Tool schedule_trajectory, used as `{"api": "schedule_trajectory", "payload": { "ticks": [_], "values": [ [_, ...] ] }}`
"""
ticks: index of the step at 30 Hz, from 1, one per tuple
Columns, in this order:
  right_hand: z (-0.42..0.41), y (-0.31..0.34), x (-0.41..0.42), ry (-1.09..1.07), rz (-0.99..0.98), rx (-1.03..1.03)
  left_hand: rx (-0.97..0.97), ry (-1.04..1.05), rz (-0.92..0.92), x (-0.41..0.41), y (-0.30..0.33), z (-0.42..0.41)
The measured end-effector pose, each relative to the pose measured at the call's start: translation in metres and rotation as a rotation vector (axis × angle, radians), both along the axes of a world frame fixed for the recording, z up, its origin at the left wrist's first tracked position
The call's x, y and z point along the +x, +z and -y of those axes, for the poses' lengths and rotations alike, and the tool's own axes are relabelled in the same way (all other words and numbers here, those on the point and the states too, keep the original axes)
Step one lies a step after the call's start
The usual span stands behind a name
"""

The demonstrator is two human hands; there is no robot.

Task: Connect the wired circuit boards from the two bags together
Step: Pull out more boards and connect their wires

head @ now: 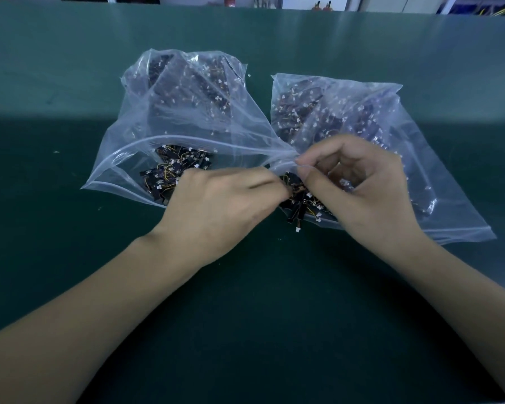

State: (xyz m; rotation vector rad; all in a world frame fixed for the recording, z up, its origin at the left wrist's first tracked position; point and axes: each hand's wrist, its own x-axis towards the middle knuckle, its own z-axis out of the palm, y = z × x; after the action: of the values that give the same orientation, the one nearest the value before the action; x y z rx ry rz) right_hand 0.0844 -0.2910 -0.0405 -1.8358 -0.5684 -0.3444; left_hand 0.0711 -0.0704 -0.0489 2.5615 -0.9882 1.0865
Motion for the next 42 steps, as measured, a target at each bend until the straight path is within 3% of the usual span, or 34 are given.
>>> {"api": "schedule_trajectory", "payload": {
  "ticks": [3, 12, 17, 24, 30, 35, 42],
  "values": [
    [-0.002, 0.001, -0.002, 0.003, -0.024, -0.006, 0.164, 0.085, -0.062, -0.003, -0.001, 0.007],
    [-0.007, -0.002, -0.006, 0.009, -0.043, -0.052, 0.224, 0.198, -0.145, -0.013, 0.005, 0.025],
    [-0.01, -0.003, -0.01, 0.043, 0.01, -0.021, 0.478, 0.223, -0.266, -0.02, 0.012, 0.039],
    [-0.006, -0.004, -0.007, 0.068, -0.03, 0.071, 0.616, 0.253, -0.346, -0.012, 0.014, 0.067],
    [-0.004, -0.002, -0.005, 0.09, -0.016, 0.127, 0.602, 0.309, -0.501, -0.002, 0.016, 0.087],
    [-0.004, 0.001, -0.005, 0.126, -0.009, 0.153, 0.609, 0.346, -0.5, 0.004, 0.016, 0.087],
    [-0.002, 0.0, -0.004, 0.133, 0.0, 0.157, 0.421, 0.393, -0.576, 0.01, 0.015, 0.074]
  ]
}}
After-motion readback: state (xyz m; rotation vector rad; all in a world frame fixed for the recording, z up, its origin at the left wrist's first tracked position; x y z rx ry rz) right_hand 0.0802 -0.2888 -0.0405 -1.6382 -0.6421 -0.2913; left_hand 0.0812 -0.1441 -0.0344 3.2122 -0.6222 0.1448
